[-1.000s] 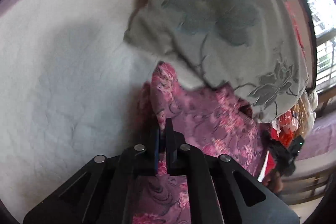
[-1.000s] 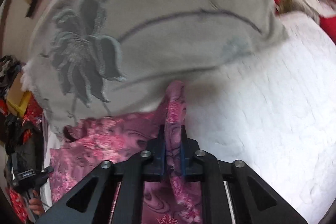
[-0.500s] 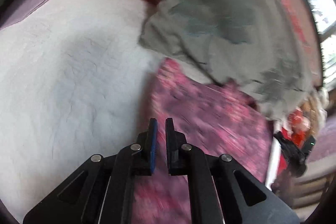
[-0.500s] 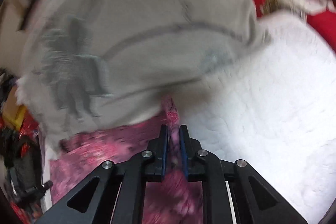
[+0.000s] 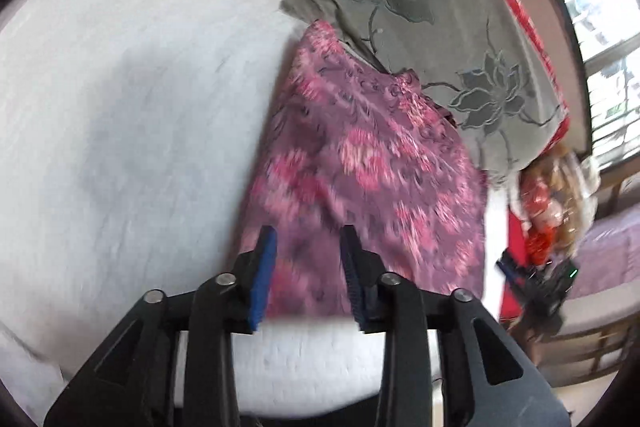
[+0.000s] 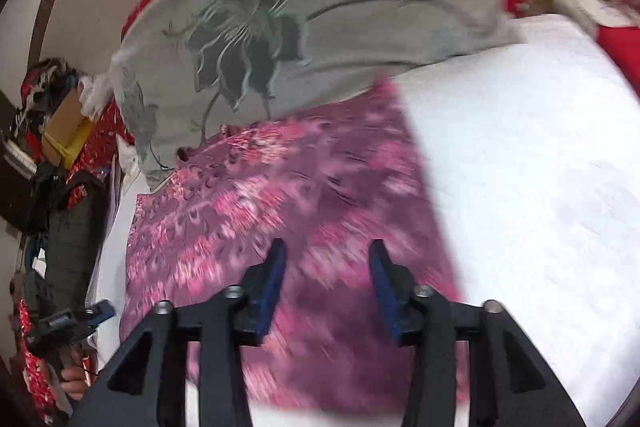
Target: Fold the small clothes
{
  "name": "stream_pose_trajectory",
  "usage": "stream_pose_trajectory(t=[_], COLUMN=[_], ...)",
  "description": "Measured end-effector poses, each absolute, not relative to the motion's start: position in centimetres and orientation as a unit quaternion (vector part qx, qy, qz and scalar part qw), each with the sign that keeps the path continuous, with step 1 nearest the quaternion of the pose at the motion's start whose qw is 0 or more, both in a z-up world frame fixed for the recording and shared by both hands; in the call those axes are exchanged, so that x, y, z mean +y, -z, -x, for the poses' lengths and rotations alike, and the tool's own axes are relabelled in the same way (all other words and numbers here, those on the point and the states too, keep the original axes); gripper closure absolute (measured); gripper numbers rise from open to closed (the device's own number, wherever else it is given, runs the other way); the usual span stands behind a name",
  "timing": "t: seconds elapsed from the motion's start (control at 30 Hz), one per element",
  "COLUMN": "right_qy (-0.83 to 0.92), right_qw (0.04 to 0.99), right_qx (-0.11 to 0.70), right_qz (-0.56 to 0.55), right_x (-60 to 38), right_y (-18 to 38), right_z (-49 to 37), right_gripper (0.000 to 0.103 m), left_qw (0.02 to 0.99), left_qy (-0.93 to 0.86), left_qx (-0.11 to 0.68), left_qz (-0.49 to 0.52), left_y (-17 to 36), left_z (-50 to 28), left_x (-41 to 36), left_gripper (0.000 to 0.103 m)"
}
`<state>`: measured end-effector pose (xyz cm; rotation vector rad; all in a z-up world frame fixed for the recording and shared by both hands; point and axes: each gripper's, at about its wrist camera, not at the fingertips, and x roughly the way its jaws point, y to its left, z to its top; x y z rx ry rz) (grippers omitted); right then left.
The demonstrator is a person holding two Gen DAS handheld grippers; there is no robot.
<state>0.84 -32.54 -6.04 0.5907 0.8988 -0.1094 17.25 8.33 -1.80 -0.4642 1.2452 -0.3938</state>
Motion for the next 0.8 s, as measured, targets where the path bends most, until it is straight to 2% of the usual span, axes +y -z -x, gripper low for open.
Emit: stream_pose_trajectory(t=[0.07, 0.3, 0.53, 0.57, 0.6, 0.67, 0.8], right_qy=[0.081, 0.09, 0.064, 0.067, 0.068, 0.059, 0.031], right_qw=[0.85, 0.794, 0.75, 0.744, 0.74, 0.744, 0.791], right_qx=[0.418, 0.401, 0.351, 0.339, 0.33, 0.321, 0.275], right_qz=[-0.311, -0.448, -0.558, -0.573, -0.582, -0.583, -0.546], right_x=[-34.0, -35.2, -35.1, -35.2, -35.3, -35.5, -36.5], right_y=[6.2, 10.2, 13.0, 13.3, 13.3, 12.9, 8.7], right_z=[2.7, 9.5, 7.5, 7.2, 7.3, 7.1, 7.8], right_gripper=[0.049, 0.049, 0.049, 0.05, 0.055, 0.097, 0.098], left_qw=[0.761, 0.707, 0.667, 0.666, 0.669, 0.686, 0.712], left_qy=[0.185, 0.195, 0.131, 0.124, 0.122, 0.117, 0.123], left_qx=[0.578, 0.593, 0.607, 0.604, 0.601, 0.595, 0.576], left_qz=[0.229, 0.332, 0.412, 0.419, 0.42, 0.403, 0.383], left_y=[2.3, 5.5, 8.6, 8.8, 8.8, 7.8, 5.9], left_z=[-15.5, -12.8, -14.7, -15.0, -15.2, -15.6, -15.6], left_x=[8.8, 8.6, 8.0, 8.0, 8.1, 8.0, 8.1], left_gripper=[0.064, 0.064, 0.064, 0.066, 0.076, 0.099, 0.099])
